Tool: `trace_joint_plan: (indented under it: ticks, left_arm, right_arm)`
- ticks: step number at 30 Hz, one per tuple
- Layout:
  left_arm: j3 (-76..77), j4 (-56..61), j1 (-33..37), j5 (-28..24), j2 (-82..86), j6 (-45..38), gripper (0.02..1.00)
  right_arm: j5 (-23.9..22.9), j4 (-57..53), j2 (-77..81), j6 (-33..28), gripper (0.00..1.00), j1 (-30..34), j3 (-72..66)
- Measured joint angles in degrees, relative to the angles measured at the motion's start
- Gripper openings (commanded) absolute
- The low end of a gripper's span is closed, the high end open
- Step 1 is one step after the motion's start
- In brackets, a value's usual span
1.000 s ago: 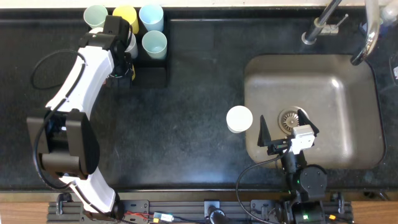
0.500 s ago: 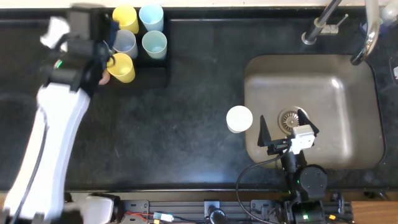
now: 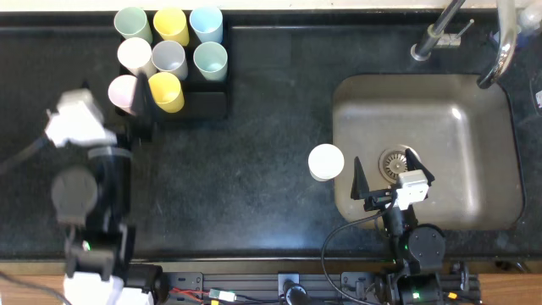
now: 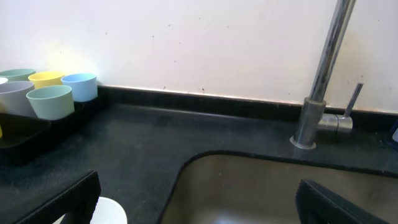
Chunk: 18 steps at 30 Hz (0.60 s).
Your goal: Store Cups
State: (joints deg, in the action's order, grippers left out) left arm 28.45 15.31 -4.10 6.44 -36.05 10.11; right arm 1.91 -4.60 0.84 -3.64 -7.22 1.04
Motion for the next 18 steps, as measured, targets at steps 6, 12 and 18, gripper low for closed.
trace_joint_plan:
  ticks: [6,12,18]
  left_arm:
    - [-17.6,1.3,2.0,-4.5,19.2,-3.4,1.0]
    - [-27.3,-3.6,3.9,-8.1,30.1,-4.6,1.0]
    - [-27.9,-17.1,3.8,-9.8,35.0,-4.6,1.0]
  right_arm:
    - [0.0,0.0,0.0,0.0,0.996,0.0,0.0]
    - [0.0,0.0,0.0,0.0,0.998,0.0,0.0]
    - [0.0,0.0,0.0,0.0,0.998,0.0,0.0]
